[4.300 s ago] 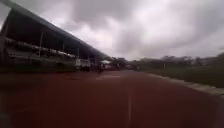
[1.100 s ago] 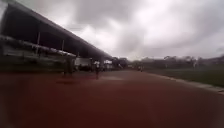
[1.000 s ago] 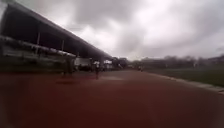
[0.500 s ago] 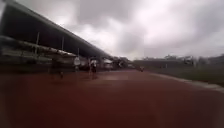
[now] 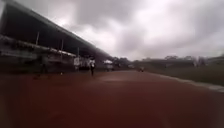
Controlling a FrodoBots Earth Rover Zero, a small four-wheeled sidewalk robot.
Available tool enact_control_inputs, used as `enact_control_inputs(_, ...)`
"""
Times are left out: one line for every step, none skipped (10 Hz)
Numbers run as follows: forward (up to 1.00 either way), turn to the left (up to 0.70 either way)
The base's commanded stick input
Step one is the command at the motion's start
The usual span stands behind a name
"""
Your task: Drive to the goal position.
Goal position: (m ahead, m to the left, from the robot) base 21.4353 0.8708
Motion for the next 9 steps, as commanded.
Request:
enact_control_inputs(0.50, -0.16)
enact_control_inputs(0.50, 0.02)
enact_control_inputs(0.50, 0.02)
enact_control_inputs(0.50, 0.02)
enact_control_inputs(0.50, 0.02)
enact_control_inputs(0.50, 0.02)
enact_control_inputs(0.50, 0.02)
enact_control_inputs(0.50, 0.02)
enact_control_inputs(0.50, 0.02)
